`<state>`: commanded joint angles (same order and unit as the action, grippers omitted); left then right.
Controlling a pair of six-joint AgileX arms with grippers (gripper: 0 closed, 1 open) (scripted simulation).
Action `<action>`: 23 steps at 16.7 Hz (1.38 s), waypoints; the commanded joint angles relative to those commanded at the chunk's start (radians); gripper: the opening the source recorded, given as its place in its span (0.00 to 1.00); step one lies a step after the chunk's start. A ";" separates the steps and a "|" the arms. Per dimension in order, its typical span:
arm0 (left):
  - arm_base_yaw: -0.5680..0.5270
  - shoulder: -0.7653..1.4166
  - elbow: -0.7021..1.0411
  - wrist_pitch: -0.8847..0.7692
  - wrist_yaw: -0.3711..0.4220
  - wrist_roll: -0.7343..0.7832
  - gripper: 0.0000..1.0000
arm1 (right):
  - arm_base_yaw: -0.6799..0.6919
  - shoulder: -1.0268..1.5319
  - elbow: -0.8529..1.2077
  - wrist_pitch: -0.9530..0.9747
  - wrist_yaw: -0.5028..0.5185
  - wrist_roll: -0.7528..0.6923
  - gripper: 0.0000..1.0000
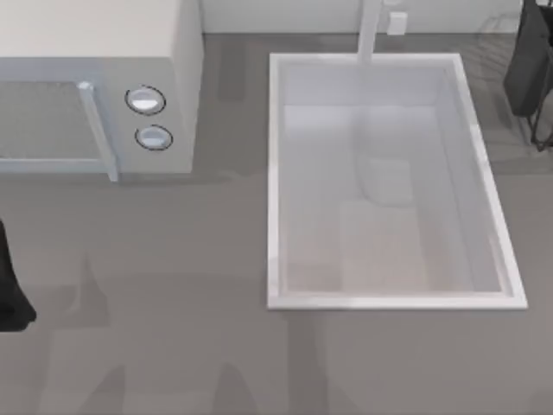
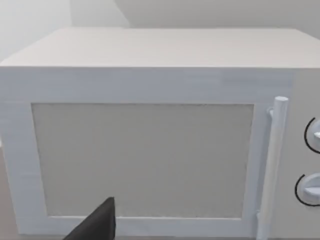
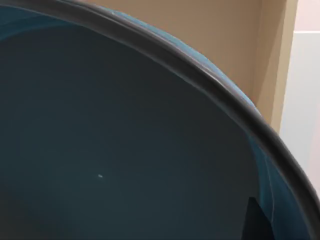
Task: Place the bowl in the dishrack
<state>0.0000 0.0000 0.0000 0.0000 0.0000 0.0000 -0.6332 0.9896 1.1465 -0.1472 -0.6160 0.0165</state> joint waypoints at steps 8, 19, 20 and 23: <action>0.000 0.000 0.000 0.000 0.000 0.000 1.00 | 0.025 0.070 0.002 0.067 0.024 0.001 0.00; 0.000 0.000 0.000 0.000 0.000 0.000 1.00 | 0.258 0.681 -0.124 0.812 0.266 0.000 0.00; 0.000 0.000 0.000 0.000 0.000 0.000 1.00 | 0.278 0.723 -0.137 0.865 0.288 0.000 0.00; 0.000 0.000 0.000 0.000 0.000 0.000 1.00 | 0.321 0.799 -0.164 0.959 0.333 0.000 0.00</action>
<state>0.0000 0.0000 0.0000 0.0000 0.0000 0.0000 -0.3125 1.7883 0.9825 0.8118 -0.2833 0.0163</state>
